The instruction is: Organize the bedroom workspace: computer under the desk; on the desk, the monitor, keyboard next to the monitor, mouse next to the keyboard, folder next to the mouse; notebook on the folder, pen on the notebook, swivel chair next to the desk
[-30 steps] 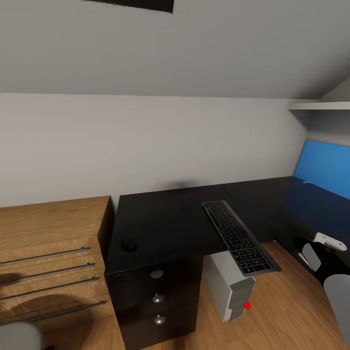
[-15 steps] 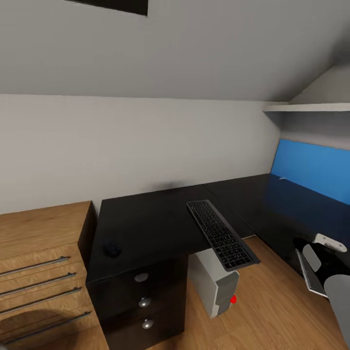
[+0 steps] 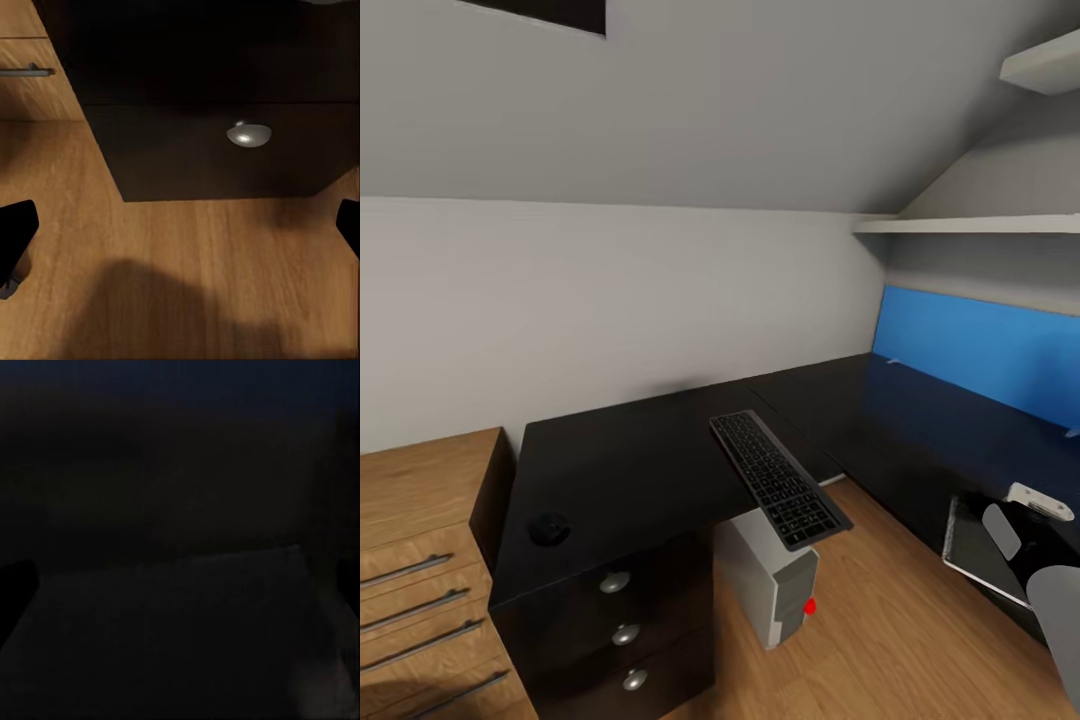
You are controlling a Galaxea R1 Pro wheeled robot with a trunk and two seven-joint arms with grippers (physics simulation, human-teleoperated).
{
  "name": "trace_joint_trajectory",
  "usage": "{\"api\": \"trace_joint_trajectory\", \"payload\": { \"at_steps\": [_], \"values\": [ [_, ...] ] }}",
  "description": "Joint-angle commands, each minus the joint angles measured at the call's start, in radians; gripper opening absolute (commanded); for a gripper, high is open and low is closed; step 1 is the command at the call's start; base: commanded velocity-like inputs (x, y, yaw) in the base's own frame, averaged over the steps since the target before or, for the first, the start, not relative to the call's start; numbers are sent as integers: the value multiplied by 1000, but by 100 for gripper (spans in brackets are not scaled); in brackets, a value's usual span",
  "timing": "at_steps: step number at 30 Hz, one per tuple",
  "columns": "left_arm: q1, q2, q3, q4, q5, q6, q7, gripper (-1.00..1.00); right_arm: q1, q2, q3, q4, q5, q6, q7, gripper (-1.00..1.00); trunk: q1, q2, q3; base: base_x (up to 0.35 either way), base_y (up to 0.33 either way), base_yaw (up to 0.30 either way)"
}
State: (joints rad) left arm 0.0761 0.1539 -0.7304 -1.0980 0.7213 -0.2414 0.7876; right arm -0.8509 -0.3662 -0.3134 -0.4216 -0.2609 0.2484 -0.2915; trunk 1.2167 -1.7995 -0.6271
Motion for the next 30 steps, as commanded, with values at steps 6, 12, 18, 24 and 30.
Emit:
{"api": "trace_joint_trajectory", "payload": {
  "at_steps": [6,12,18,24,30],
  "values": [
    [-1,1,-3,-2,9,-7,2,100,0,1,0,-2,-10,4,-5,100,0,0,3,0,0,-239],
    [-1,1,-3,-2,9,-7,2,100,0,1,0,-1,-10,5,-5,100,0,0,6,0,0,-164],
    [-1,1,-2,-2,9,-6,2,100,0,1,0,0,-10,5,-5,100,0,0,6,0,0,-38],
    [-1,1,-1,-1,9,-6,2,100,0,2,0,-1,-10,5,-5,100,0,0,6,0,0,-5],
    [-1,1,-1,0,9,-6,2,100,0,3,0,-2,-11,4,-4,100,0,0,6,0,0,0]
  ]
}}
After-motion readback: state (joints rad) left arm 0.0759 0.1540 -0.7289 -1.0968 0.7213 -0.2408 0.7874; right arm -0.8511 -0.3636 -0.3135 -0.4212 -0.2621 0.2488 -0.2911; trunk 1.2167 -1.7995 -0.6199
